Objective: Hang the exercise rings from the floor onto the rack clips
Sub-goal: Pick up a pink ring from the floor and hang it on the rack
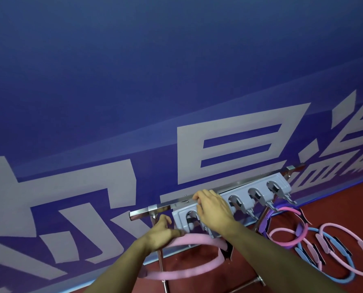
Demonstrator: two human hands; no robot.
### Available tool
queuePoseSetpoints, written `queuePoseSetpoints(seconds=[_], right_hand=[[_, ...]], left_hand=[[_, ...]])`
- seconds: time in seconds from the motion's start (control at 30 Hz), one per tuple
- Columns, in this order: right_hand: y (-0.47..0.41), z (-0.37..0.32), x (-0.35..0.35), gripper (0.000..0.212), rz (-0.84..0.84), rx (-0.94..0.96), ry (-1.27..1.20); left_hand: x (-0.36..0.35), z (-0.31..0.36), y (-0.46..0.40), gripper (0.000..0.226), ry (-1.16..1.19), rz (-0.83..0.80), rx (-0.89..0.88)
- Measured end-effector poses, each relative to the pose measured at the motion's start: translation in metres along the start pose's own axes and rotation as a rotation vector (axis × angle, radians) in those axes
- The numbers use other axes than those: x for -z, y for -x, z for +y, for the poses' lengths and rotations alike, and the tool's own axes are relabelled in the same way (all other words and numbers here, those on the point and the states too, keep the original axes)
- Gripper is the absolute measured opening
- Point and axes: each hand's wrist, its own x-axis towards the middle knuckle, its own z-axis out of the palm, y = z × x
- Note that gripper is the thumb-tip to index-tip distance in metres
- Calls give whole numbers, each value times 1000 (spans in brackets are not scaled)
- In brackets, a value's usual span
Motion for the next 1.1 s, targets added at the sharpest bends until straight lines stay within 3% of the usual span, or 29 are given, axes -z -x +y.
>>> queuePoseSetpoints(seconds=[0.13, 0.27, 0.57, 0.77, 1.1], right_hand=[[-8, 1, 4, 29, 41, 35, 34], [-16, 4, 5, 47, -50, 112, 47], [-32, 8, 3, 55, -234, 122, 77], [-39, 6, -1, 54, -286, 119, 72], [-52, 6, 13, 44, -407, 117, 9]], left_hand=[[-6, 9, -3, 70, -47, 69, 44], [-9, 9, -3, 84, -120, 55, 24], [2, 24, 12, 54, -150, 47, 0], [4, 32, 16, 20, -112, 62, -14], [9, 38, 16, 16, -17, 73, -17]])
